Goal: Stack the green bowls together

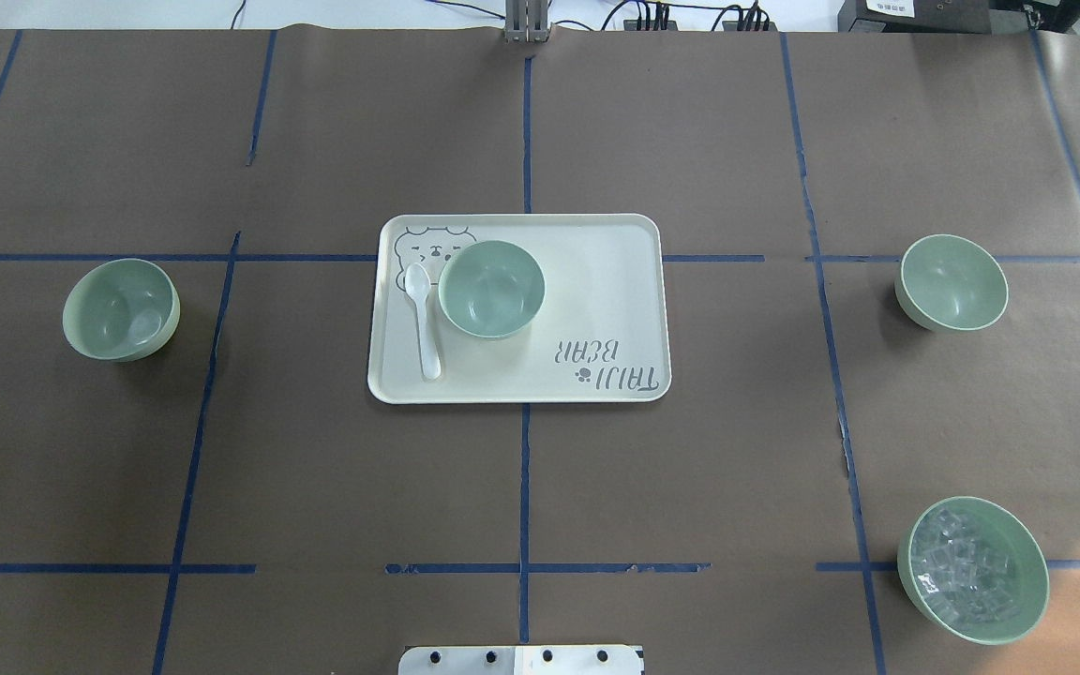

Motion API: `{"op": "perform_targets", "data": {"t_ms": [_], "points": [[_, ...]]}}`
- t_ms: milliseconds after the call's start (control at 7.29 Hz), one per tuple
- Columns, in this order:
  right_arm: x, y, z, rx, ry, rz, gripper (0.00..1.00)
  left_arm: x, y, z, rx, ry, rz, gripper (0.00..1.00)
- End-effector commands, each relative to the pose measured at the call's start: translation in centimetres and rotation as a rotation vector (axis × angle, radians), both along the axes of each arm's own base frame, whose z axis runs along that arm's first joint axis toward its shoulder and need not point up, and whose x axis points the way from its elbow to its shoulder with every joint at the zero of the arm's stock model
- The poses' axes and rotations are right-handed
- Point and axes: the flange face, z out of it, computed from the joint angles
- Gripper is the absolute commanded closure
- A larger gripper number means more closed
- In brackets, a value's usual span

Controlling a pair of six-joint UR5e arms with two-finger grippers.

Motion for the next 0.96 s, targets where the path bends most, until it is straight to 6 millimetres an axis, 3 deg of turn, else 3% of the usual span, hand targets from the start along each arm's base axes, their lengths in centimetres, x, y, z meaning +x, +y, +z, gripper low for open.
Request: {"op": "perform_targets", "data": {"t_ms": [0, 274, 548, 823], "points": [[0.1, -0.2, -0.4, -0.001, 0.006, 0.008, 0.00, -0.1, 0.1, -1.5, 0.027, -0.002, -0.003, 0.00], [0.0, -0.4, -0.8, 0.006, 0.000, 0.009, 0.00, 1.0, -0.6, -3.6, 0.077, -0.023, 0.013, 0.00], [-0.1, -0.7, -2.3, 0.034, -0.002, 0.008, 0.00, 8.1, -2.0, -5.5, 0.084, 0.004, 0.015, 0.00], [-0.3, -1.2, -2.9, 0.046, -0.001, 0.003, 0.00, 14.9, -1.9, -7.0, 0.073, 0.054, -0.022, 0.00]]}}
